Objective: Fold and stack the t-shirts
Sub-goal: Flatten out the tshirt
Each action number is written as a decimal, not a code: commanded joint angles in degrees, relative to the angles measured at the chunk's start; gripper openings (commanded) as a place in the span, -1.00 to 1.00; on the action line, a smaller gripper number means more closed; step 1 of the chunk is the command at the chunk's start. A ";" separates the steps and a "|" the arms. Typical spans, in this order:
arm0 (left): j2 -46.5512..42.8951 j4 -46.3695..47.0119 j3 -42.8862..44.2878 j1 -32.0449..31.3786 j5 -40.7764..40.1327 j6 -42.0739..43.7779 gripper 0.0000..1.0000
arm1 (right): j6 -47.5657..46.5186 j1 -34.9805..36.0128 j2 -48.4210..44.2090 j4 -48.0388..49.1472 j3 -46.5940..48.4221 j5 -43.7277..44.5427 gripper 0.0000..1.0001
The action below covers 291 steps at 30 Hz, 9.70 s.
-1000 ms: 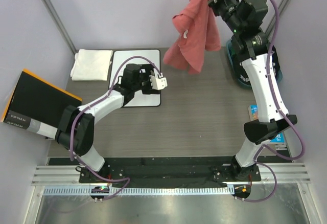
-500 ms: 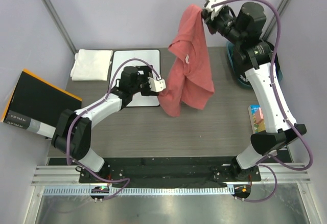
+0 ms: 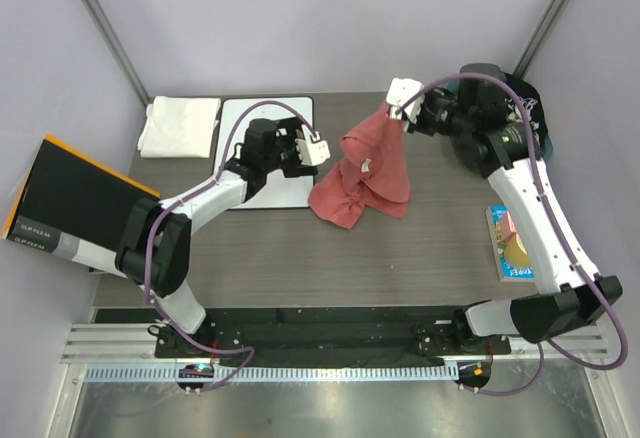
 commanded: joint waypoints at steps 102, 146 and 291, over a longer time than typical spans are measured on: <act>-7.91 -51.76 5.43 5.50 5.70 20.50 0.52 | -14.15 -9.40 -0.09 -28.57 -11.11 -5.05 0.99; 32.28 -69.49 45.70 11.65 7.54 35.87 0.36 | 4.71 -10.27 34.99 -30.90 7.88 -12.52 0.53; 38.36 -60.70 57.92 12.00 9.46 20.49 -0.17 | -1.53 -6.49 41.67 -37.05 25.99 -4.44 -0.98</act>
